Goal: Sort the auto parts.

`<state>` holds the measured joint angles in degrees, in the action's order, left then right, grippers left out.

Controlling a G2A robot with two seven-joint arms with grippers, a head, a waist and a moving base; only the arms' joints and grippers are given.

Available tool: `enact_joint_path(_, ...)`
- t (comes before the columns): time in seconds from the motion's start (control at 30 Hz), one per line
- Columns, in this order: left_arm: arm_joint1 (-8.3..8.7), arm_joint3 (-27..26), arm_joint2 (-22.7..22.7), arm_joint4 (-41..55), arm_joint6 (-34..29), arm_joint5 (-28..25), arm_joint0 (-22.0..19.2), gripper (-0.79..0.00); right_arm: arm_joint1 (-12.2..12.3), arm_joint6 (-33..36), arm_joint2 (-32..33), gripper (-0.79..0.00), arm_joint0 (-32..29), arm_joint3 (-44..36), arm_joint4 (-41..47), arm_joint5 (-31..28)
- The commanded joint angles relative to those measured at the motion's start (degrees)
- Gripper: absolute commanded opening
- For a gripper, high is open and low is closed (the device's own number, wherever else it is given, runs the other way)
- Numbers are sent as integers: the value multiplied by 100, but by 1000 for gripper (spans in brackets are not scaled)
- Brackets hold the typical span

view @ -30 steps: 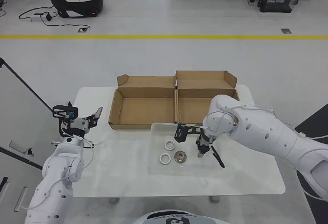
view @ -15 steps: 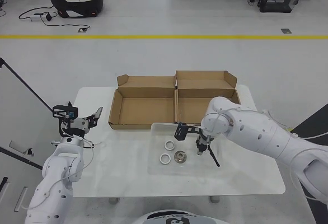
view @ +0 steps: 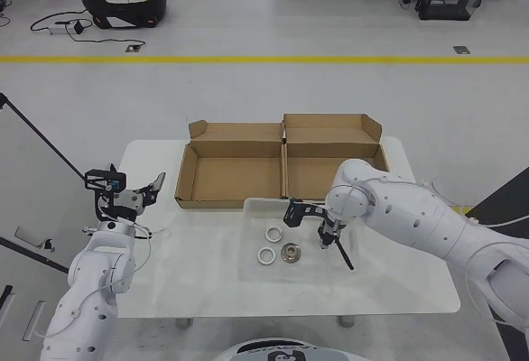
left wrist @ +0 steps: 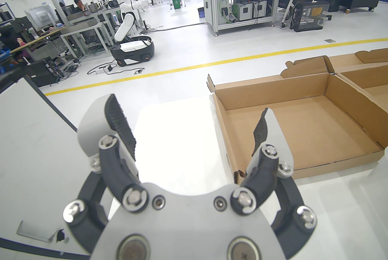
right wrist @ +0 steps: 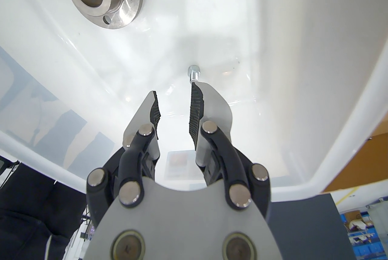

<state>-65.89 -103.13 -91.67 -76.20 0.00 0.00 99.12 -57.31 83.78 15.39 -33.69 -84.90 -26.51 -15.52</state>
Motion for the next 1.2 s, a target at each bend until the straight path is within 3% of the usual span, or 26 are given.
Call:
enact_joint_path(0.0,0,0,0,0,0,0,0,0,-4,-24,12,-539,-27,0,-36,6)
enact_joint_path(0.47,0,0,0,0,0,0,0,0,-80,-317,106,-533,-149,75,-516,123)
enact_joint_path(1.17,0,0,0,0,0,0,0,0,-226,-174,229,-570,-282,282,-537,30)
